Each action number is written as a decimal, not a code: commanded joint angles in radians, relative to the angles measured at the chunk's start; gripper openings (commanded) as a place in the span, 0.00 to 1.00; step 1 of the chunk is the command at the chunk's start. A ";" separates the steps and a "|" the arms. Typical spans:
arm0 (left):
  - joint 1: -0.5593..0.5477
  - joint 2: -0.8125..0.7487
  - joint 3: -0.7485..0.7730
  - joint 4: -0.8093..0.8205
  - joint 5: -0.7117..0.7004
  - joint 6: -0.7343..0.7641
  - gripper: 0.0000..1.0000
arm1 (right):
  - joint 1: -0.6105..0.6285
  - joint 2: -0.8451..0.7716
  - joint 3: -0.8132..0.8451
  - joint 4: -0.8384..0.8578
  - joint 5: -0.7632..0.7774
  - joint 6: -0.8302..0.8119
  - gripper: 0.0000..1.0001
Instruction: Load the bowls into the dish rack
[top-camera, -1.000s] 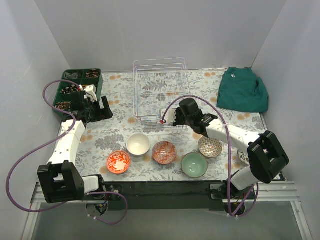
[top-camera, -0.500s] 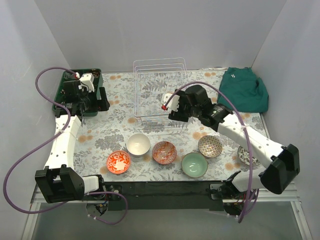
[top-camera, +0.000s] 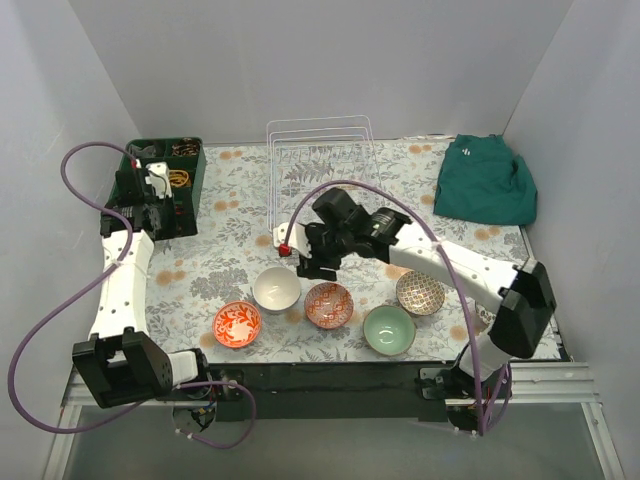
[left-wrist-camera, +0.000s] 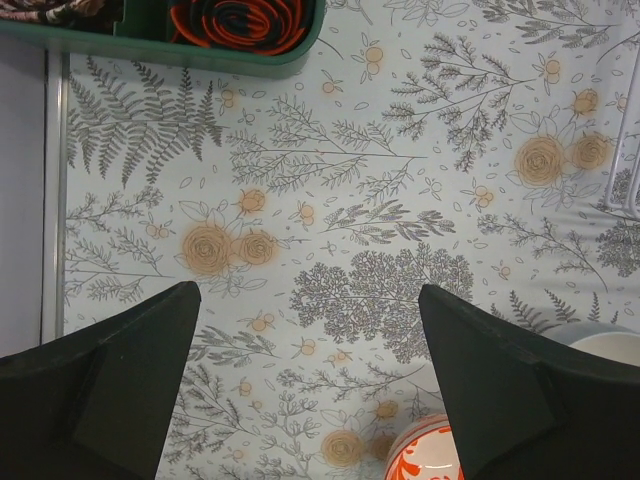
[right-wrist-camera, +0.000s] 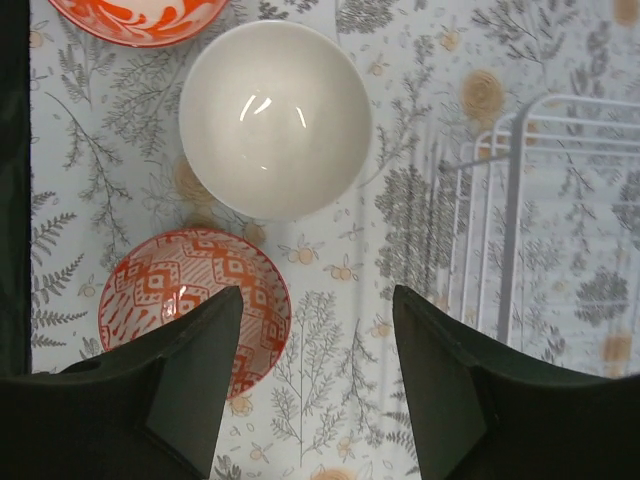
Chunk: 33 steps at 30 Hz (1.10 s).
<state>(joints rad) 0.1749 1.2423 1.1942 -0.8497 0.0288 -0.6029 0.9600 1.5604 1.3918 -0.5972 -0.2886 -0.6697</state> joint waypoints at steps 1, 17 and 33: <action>0.029 0.020 0.069 -0.029 0.065 -0.044 0.91 | 0.040 0.076 0.119 -0.092 -0.110 -0.050 0.67; 0.069 -0.035 0.214 -0.045 0.114 -0.103 0.92 | 0.190 0.320 0.170 -0.023 -0.006 -0.060 0.57; 0.069 -0.046 0.185 -0.031 0.154 -0.106 0.91 | 0.215 0.382 0.174 -0.015 0.031 -0.064 0.54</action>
<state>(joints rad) 0.2405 1.2285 1.3773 -0.8829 0.1547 -0.7036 1.1610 1.9587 1.5688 -0.6270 -0.2607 -0.7353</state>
